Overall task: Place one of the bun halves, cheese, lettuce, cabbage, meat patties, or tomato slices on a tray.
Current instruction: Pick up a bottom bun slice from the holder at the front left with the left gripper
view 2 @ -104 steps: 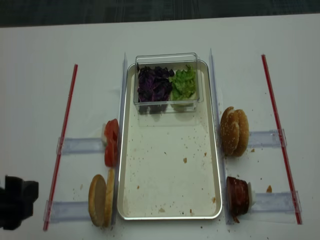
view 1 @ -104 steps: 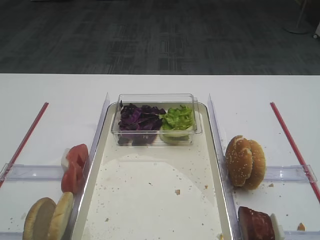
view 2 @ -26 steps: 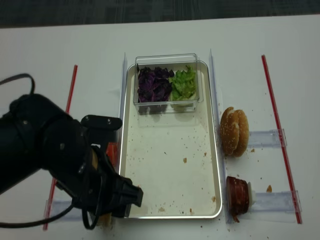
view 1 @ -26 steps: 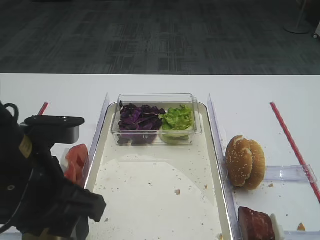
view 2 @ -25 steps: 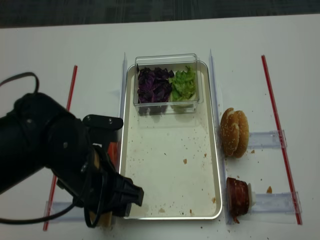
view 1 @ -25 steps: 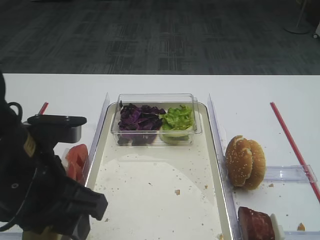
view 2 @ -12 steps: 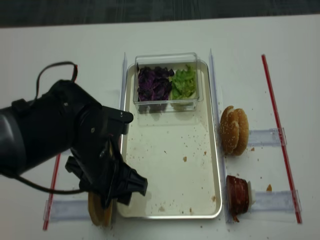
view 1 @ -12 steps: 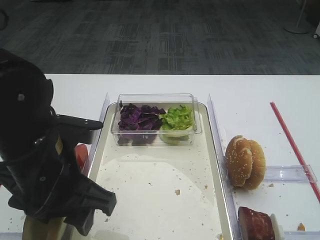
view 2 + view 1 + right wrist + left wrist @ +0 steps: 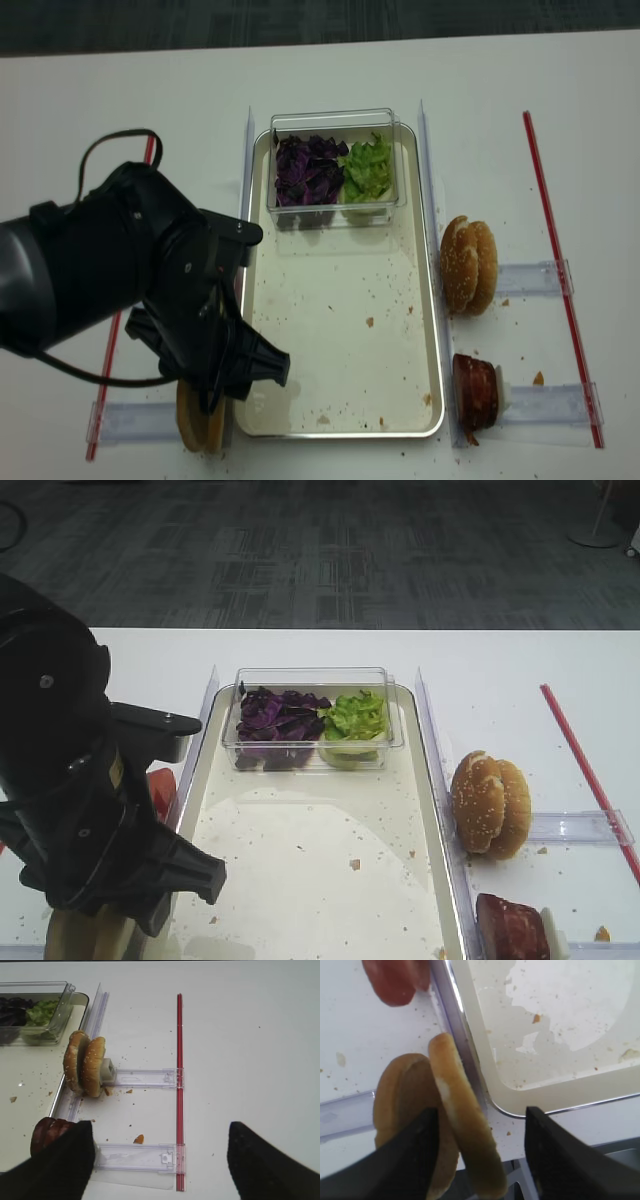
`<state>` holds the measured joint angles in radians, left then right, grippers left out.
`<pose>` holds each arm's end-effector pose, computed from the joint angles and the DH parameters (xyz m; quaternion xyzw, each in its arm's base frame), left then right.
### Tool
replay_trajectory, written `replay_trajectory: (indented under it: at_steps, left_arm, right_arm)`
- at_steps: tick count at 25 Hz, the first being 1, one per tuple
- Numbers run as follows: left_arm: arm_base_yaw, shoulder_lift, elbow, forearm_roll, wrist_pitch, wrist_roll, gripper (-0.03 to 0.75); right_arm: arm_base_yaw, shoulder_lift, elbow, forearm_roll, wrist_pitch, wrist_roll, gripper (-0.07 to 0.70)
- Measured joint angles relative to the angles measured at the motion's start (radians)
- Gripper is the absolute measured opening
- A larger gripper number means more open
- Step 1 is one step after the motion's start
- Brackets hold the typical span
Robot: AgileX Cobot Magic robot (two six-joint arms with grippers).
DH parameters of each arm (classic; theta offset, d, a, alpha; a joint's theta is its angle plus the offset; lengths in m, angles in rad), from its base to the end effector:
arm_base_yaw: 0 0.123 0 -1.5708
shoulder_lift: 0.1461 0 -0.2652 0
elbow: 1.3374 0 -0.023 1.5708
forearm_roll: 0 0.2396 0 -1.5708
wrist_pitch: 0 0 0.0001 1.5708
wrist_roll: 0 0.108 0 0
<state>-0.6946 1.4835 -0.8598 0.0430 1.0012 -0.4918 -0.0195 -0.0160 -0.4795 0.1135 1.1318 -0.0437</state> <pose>0.1845 -0.1486 0.1772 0.1124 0.9934 0.0059 0.0240 0.0164 0.0108 0.2526 -0.0146 0.8708 0.0411 0.4897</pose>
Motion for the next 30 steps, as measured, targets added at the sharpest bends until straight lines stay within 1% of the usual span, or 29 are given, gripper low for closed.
replay_trajectory:
  at_steps: [8,13,17,24,30]
  left_arm:
    - [0.0,0.0,0.0,0.0,0.0,-0.001,0.343]
    - [0.0,0.0,0.0,0.0,-0.002,-0.002,0.288]
    - [0.0,0.008,0.0,0.0,-0.002,-0.002,0.273]
    - [0.0,0.051,0.0,0.004,0.002,-0.003,0.213]
    - [0.0,0.051,0.0,0.022,0.006,-0.003,0.184]
  right_arm:
    - [0.0,0.0,0.0,0.0,0.0,0.0,0.571]
    - [0.0,0.0,0.0,0.0,0.0,0.0,0.571]
    - [0.0,0.0,0.0,0.0,0.0,0.0,0.571]
    - [0.0,0.0,0.0,0.0,0.0,-0.002,0.571]
    - [0.0,0.0,0.0,0.0,0.0,-0.004,0.571]
